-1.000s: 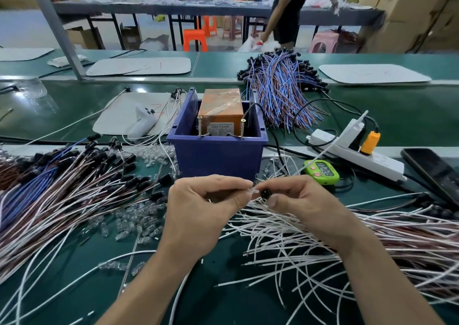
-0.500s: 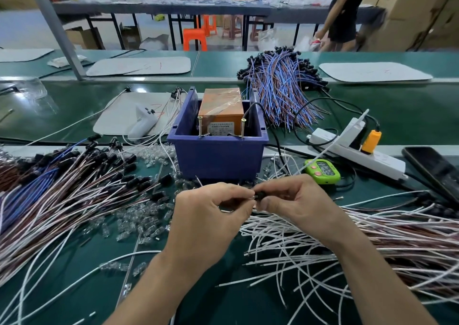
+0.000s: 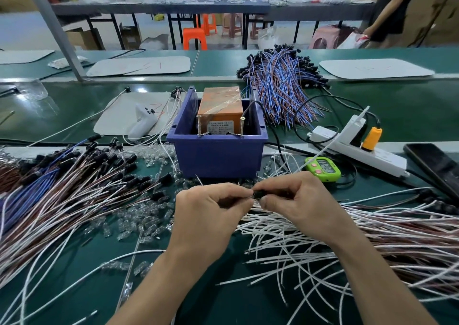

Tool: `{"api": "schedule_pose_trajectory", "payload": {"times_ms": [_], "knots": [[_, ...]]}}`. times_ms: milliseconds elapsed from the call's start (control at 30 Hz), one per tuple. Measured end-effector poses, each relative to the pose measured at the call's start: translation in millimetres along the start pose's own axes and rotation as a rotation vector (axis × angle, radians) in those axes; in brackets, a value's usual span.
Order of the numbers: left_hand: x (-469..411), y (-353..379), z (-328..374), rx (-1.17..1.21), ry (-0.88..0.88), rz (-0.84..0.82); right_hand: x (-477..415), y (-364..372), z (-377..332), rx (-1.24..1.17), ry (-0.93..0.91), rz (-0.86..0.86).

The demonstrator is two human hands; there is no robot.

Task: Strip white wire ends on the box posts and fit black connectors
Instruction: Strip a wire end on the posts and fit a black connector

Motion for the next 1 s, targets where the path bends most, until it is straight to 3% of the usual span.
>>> {"api": "schedule_pose_trajectory", "payload": {"times_ms": [333,767,1000], "knots": [[0.4,2.6,-1.1,0.06,0.003,0.052,0.3,-1.1,-6.9,0.034,-0.054,0.022],[4.1,8.5,-0.8,-0.125,0.087,0.063,4.6,-0.8,-5.3,0.217,-0.042,0.042],[3.9,8.2,-2.3,-0.008,0.02,0.064,3.8,-0.1,-3.8,0.134,-0.031,0.025]]}}
Point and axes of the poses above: each hand's wrist, its own x-axis away from the middle knuckle, its own y-axis out of the palm, z = x × y, the point moved 2 cm from there along -x, towards the middle knuckle, and after that the axes turned 3 degrees about -z, right-handed, at the moved point
